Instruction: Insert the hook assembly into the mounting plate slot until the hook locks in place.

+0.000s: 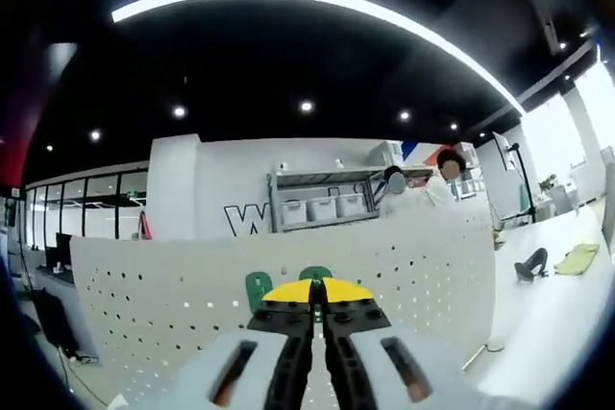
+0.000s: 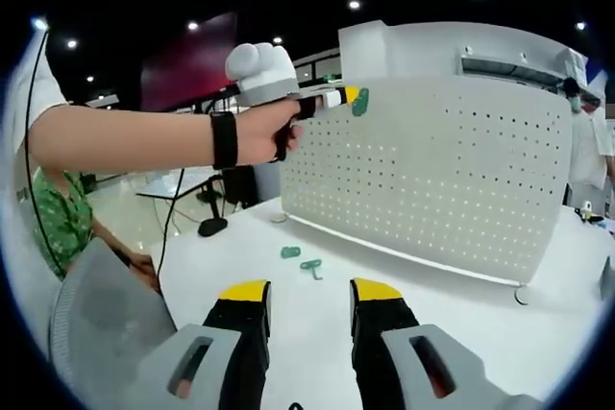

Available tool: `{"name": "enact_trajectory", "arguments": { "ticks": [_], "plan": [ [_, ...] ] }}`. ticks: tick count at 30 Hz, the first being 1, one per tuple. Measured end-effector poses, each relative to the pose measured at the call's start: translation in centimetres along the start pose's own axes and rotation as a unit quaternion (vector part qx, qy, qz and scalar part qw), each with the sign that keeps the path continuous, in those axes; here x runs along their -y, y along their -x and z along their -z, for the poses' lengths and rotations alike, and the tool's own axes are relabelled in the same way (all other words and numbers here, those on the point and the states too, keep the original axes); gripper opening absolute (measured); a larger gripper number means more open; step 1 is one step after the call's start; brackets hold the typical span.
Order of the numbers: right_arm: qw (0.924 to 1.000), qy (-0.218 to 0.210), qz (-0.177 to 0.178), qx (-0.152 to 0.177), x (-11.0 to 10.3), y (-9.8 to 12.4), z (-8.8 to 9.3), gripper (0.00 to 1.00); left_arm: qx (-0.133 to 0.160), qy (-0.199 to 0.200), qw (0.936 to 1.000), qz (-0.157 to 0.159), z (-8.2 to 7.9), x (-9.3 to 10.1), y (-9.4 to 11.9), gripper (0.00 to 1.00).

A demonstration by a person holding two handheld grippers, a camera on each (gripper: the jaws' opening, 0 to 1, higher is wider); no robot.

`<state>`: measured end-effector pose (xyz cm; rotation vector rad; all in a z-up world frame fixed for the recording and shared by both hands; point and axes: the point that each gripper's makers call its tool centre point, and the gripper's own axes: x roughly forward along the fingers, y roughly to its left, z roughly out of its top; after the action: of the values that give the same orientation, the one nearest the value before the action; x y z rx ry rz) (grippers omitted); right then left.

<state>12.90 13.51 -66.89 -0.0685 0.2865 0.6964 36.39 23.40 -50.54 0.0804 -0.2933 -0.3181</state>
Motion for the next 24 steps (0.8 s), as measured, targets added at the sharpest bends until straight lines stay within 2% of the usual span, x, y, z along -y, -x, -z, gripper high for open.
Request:
{"name": "enact_trajectory", "arguments": {
  "ticks": [3,15,18,20,21,24],
  "plan": [
    [1.0000,-0.001,0.001,-0.001,0.2,0.0,0.1,0.32,-0.002,-0.011,0.9999,0.002,-0.1,0.1,-0.7,0.02],
    [1.0000,-0.003,0.005,-0.003,0.6,0.0,0.1,0.32,-0.001,-0.003,0.9999,-0.013,-0.3,0.0,-2.4,0.02],
    [1.0000,-0.005,0.005,-0.003,0.7,0.0,0.2,0.32,-0.007,0.000,0.9999,-0.013,0.1,0.1,-2.7,0.02],
    [1.0000,-0.005,0.006,-0.004,0.7,0.0,0.3,0.32,-0.012,-0.001,0.9997,-0.023,0.4,-0.1,-2.8,0.02],
    [1.0000,-0.005,0.005,-0.006,0.7,0.1,0.4,0.32,-0.012,0.014,0.9996,-0.022,0.5,-0.2,-2.8,0.02],
    [1.0000,-0.006,0.006,-0.002,0.7,0.1,0.3,0.32,-0.017,0.008,0.9996,-0.020,0.8,-0.1,-3.2,0.02]
  ]
}}
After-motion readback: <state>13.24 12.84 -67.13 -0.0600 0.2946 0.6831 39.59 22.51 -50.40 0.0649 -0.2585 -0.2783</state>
